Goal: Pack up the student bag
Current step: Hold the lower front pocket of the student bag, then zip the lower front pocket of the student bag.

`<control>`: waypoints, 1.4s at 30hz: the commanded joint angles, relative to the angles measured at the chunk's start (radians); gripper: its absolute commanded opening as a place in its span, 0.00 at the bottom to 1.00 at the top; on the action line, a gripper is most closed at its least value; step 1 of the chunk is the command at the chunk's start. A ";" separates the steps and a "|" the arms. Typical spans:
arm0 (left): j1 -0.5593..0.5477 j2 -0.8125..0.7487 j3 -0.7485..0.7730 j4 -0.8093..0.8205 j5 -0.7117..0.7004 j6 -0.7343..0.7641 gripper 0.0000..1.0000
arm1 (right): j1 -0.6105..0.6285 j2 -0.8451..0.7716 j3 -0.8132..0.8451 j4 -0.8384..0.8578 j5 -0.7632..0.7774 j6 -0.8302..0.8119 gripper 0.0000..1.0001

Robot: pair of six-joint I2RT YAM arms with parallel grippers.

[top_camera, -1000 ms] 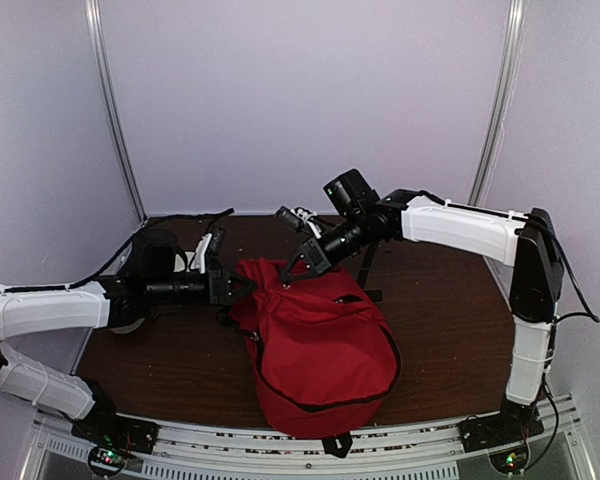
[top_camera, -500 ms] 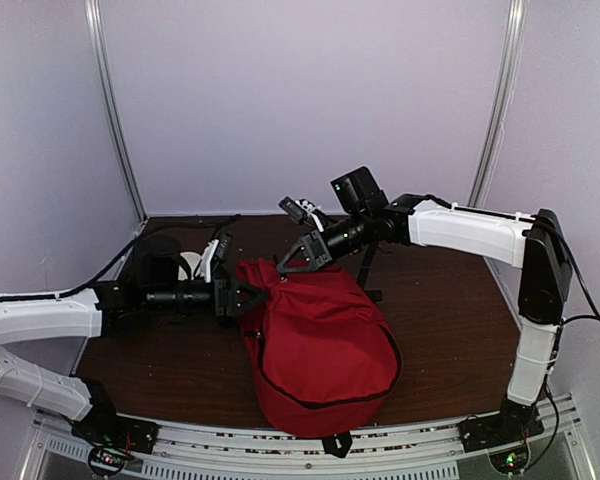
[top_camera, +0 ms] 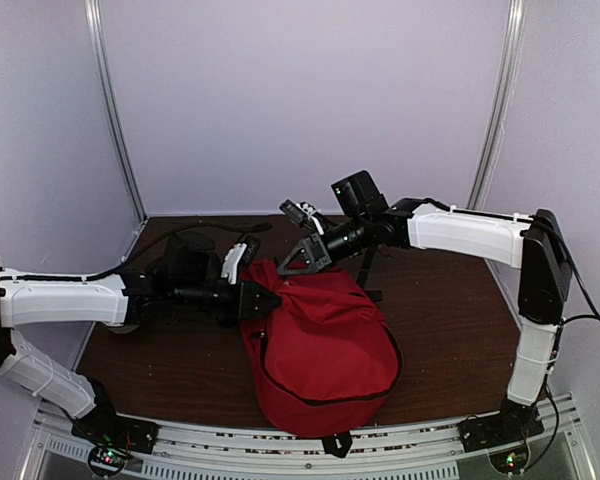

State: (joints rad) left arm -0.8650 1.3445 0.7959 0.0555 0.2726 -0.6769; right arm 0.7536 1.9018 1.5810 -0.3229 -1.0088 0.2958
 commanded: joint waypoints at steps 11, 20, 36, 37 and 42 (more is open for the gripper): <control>-0.002 -0.100 0.000 -0.078 -0.077 0.044 0.00 | -0.078 -0.125 -0.114 -0.055 0.234 -0.043 0.00; -0.002 -0.150 -0.037 -0.163 -0.140 0.057 0.00 | -0.193 -0.206 -0.248 -0.068 0.278 -0.081 0.00; -0.002 -0.138 -0.037 -0.180 -0.158 0.064 0.00 | -0.307 -0.246 -0.350 -0.101 0.332 -0.127 0.00; -0.002 -0.136 -0.036 -0.180 -0.158 0.066 0.00 | -0.310 -0.247 -0.352 -0.100 0.338 -0.126 0.00; -0.002 -0.125 -0.032 -0.174 -0.157 0.068 0.00 | -0.316 -0.244 -0.358 -0.090 0.331 -0.116 0.00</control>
State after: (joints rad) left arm -0.8688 1.2171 0.7643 -0.0929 0.1413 -0.6319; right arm 0.4801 1.6867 1.2304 -0.4339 -0.7750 0.1860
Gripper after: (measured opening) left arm 0.012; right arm 0.007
